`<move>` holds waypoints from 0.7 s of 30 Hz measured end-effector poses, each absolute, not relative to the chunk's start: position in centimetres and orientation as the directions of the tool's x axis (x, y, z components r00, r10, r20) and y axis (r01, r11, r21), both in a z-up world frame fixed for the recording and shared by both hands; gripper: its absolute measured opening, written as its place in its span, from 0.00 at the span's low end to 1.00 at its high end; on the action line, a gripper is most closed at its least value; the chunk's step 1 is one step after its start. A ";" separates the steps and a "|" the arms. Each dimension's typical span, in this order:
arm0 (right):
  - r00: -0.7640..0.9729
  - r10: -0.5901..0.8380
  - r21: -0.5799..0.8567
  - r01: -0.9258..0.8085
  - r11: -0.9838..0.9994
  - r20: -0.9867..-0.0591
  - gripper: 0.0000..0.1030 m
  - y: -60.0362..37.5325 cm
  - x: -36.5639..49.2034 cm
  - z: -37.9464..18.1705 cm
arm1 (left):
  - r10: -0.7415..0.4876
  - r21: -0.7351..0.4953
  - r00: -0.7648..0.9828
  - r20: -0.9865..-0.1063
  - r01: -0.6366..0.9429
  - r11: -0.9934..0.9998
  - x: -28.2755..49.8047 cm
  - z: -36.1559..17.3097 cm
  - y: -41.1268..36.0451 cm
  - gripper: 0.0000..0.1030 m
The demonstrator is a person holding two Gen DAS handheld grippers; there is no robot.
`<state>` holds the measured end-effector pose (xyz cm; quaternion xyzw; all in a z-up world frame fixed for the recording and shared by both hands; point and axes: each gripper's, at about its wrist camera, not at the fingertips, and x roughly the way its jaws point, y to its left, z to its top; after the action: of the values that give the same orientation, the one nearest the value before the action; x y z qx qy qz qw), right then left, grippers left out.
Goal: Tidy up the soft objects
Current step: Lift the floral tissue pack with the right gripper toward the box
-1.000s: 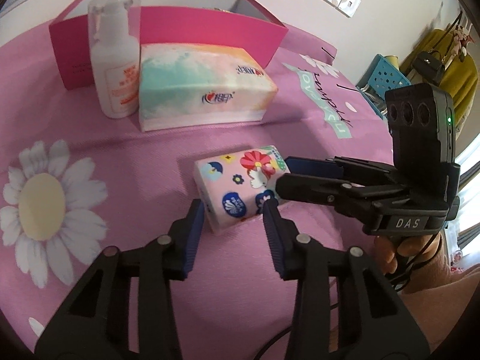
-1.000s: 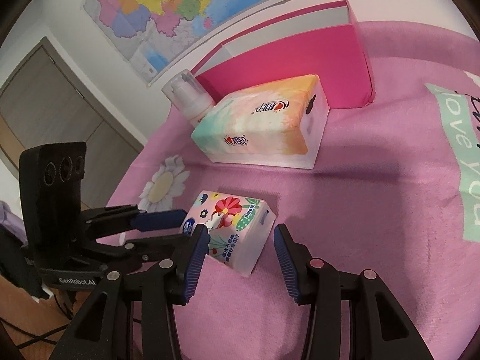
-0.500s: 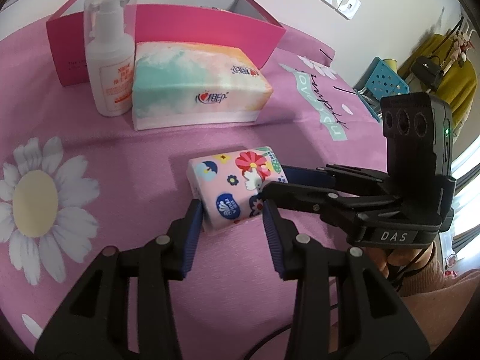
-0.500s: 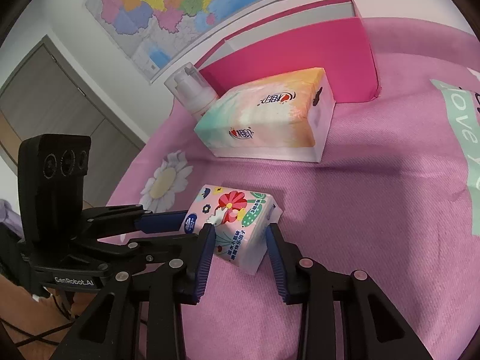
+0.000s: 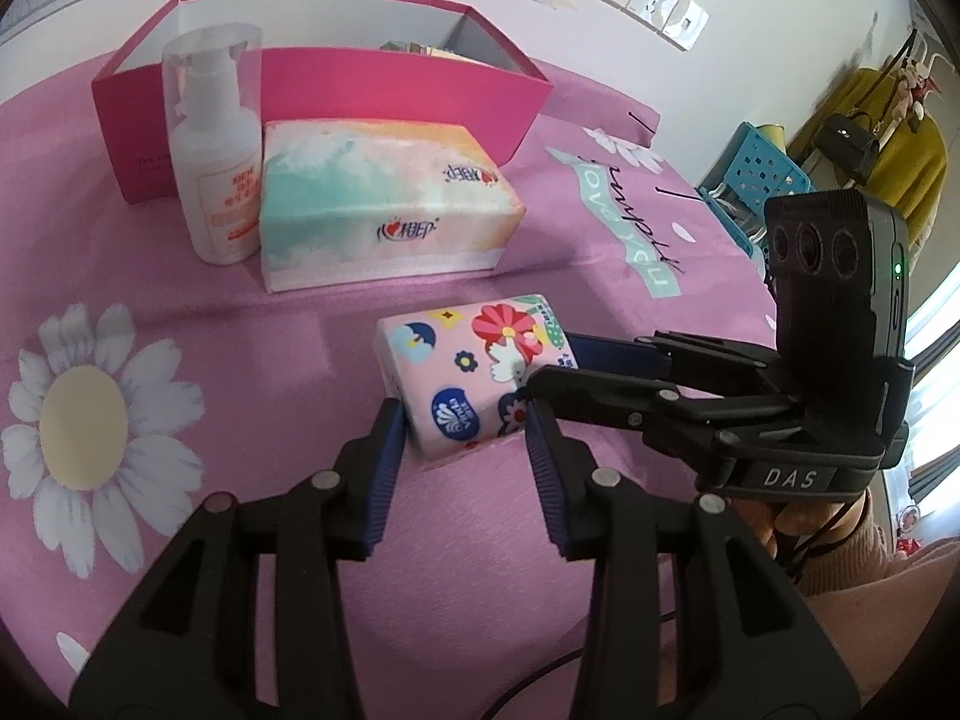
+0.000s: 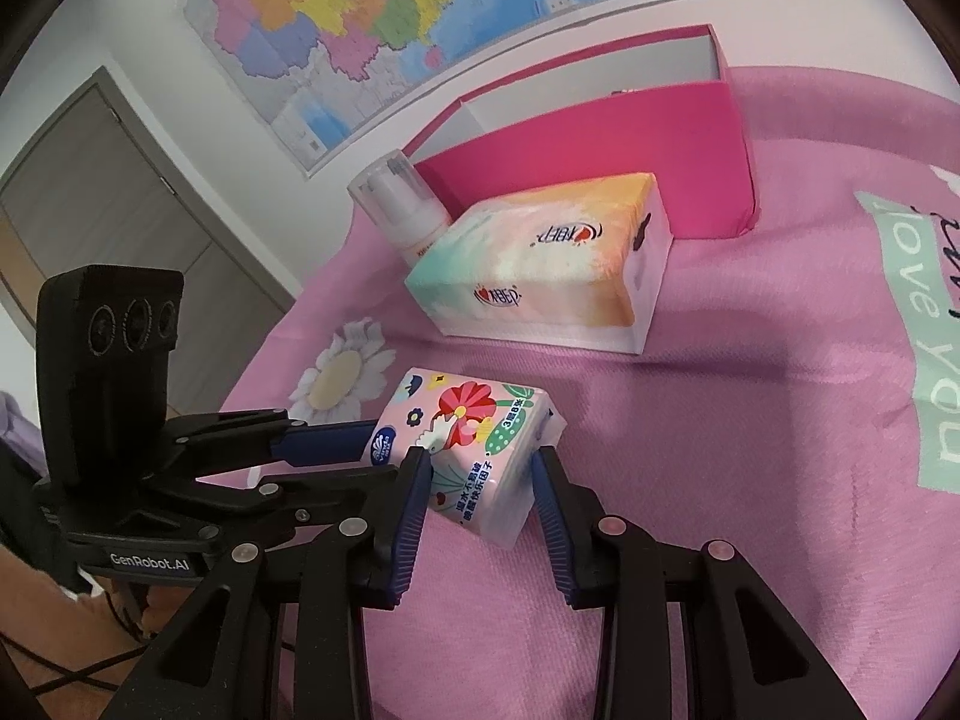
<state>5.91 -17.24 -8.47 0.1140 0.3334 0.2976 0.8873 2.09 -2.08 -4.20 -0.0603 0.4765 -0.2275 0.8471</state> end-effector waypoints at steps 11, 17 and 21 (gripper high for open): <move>0.614 0.605 0.390 -0.462 0.796 -0.508 0.35 -17.4 5.5 -7.7 | -0.437 -0.301 0.464 -0.770 0.340 0.891 2.0 -3.3 -2.0 0.41; 0.619 0.605 0.386 -0.466 0.796 -0.502 0.35 -17.3 5.4 -7.4 | -0.440 -0.300 0.473 -0.763 0.344 0.890 2.0 -2.9 -1.8 0.41; 0.623 0.604 0.382 -0.468 0.797 -0.496 0.35 -17.2 5.4 -7.1 | -0.441 -0.298 0.480 -0.758 0.347 0.889 1.9 -2.6 -1.9 0.41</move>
<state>5.38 -17.17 -7.09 0.1086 0.3138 0.2998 0.8943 1.91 -1.87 -2.63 -0.0517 0.4554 -0.2297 0.8586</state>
